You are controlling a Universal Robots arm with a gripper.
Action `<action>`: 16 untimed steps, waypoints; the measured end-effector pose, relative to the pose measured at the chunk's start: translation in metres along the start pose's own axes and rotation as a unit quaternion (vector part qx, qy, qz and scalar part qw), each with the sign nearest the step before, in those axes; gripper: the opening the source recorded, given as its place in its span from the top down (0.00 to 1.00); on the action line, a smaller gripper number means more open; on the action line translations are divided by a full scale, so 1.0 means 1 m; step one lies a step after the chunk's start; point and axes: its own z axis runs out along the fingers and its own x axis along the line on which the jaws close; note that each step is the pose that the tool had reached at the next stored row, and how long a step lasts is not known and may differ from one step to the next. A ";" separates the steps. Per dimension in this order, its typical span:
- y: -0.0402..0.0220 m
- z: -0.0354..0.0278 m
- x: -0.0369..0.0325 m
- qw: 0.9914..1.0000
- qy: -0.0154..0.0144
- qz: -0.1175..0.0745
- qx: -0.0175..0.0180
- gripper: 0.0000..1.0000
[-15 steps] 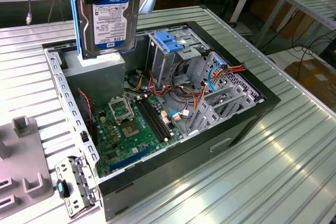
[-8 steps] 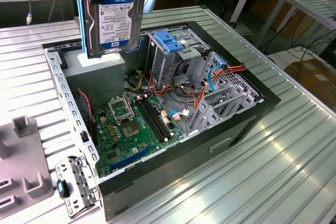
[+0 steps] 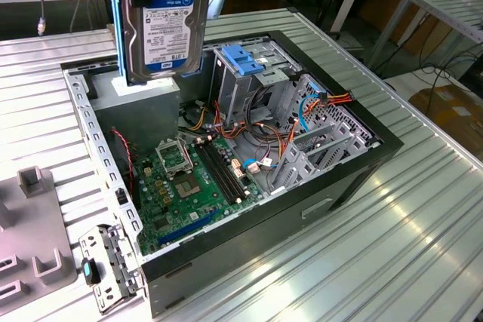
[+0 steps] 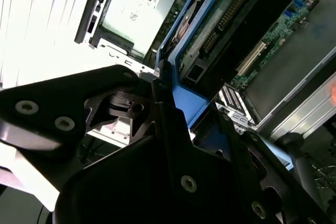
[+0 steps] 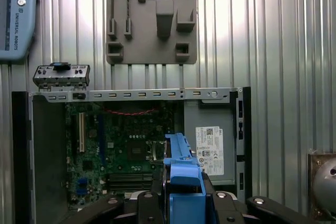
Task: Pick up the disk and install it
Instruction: 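Insert the disk into the insertion slot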
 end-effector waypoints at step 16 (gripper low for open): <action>-0.0007 0.0003 0.0264 1.000 0.000 0.000 0.000 0.63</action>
